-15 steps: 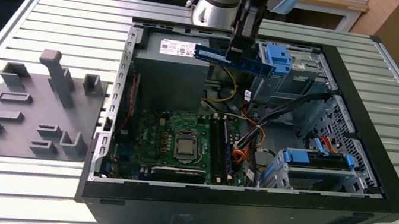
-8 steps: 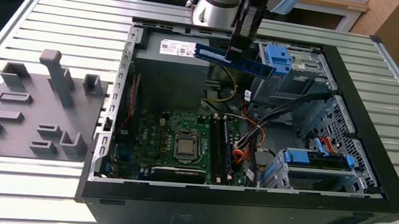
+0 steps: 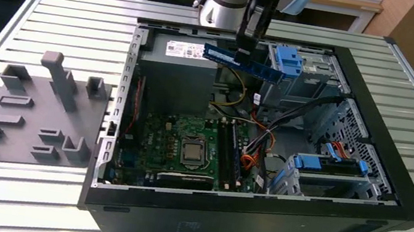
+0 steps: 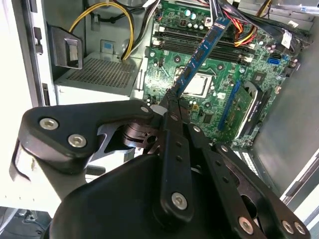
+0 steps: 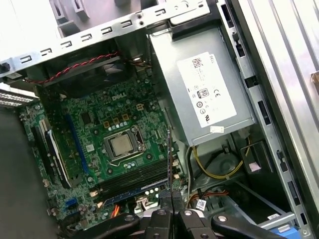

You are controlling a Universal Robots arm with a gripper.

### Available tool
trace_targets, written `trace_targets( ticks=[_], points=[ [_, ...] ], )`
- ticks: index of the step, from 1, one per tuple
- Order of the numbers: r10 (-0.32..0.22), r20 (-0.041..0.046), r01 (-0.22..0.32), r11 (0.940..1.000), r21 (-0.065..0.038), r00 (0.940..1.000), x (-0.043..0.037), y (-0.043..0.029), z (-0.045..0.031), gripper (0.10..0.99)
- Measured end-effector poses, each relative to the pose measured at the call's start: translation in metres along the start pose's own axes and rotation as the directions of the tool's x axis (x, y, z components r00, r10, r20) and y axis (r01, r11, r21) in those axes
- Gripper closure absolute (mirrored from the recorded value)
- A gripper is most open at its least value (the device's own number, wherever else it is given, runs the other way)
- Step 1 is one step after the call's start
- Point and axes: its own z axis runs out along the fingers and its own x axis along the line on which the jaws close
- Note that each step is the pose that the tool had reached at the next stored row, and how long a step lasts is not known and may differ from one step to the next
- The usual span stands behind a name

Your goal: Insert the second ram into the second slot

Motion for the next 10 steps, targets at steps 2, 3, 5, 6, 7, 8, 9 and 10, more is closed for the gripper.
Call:
trace_targets(
  ticks=[2,3,5,6,7,8,9,10],
  points=[
    [0.0,0.0,0.0,1.0,0.0,1.0,0.0016,-0.0007,-0.0001,0.969],
    [0.0,-0.0001,0.0,1.0,0.0,1.0,0.0025,-0.001,-0.0001,0.969],
    [0.0,-0.0001,0.0,1.0,0.0,1.0,0.0049,-0.002,-0.0002,0.969],
    [0.0,-0.0001,0.0,1.0,0.0,1.0,0.0062,-0.0025,-0.0002,0.969],
    [0.0,-0.0001,0.0,1.0,0.0,1.0,0.0073,-0.0029,-0.0002,0.969],
    [0.0,-0.0001,0.0,1.0,0.0,1.0,0.0082,-0.0032,-0.0003,0.969],
    [0.0,0.0001,0.0,1.0,0.0,1.0,0.0088,-0.0034,-0.0002,0.969],
    [0.001,0.0,-0.001,1.0,0.0,1.0,0.009,-0.0035,-0.0003,0.969]
  ],
)
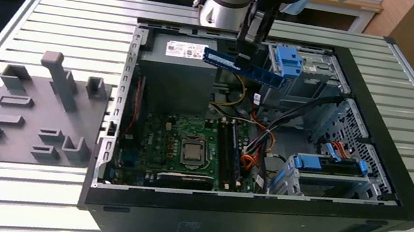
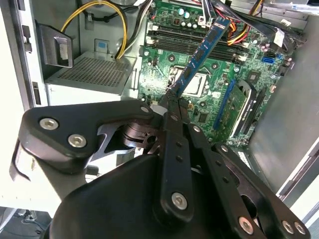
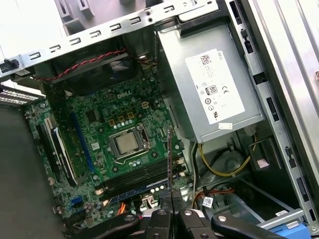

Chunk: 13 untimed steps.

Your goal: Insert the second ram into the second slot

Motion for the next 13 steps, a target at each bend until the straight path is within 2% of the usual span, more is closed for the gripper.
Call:
trace_targets(
  ticks=[13],
  points=[
    [0.073,0.0027,-0.073,0.9973,0.002,0.9973,0.0001,-0.0002,0.0,0.969]
  ],
)
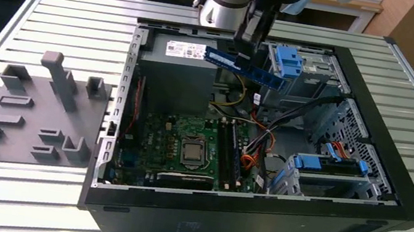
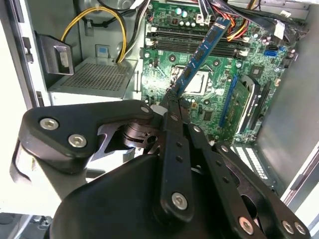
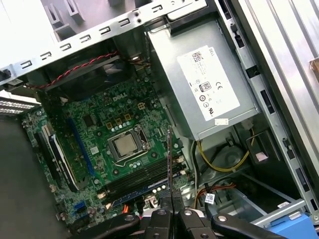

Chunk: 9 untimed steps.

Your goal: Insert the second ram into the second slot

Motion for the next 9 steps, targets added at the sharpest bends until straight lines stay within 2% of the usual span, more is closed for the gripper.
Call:
trace_targets(
  ticks=[9],
  points=[
    [0.051,0.0019,-0.051,0.9987,0.001,0.9987,0.0,0.0,0.0,0.969]
  ],
)
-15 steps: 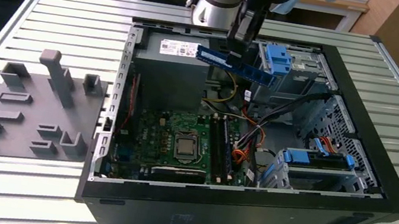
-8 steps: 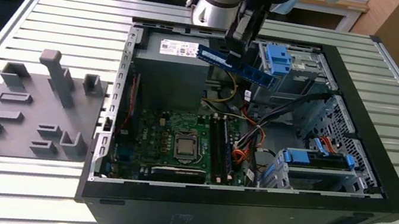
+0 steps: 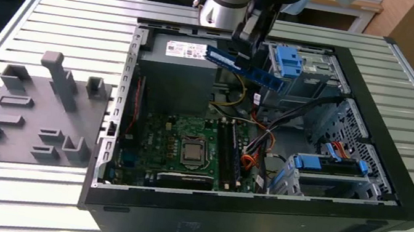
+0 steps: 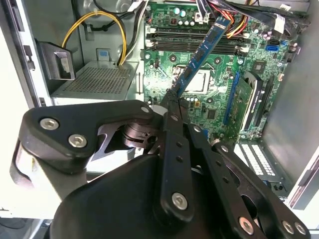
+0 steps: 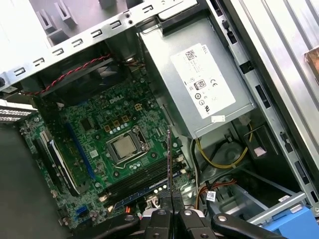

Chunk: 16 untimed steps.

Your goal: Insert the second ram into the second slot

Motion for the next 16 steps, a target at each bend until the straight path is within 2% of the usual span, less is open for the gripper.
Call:
trace_targets(
  ticks=[16],
  points=[
    [0.073,0.0029,-0.073,0.9973,0.002,0.9973,0.0,0.0,0.0001,0.969]
  ],
)
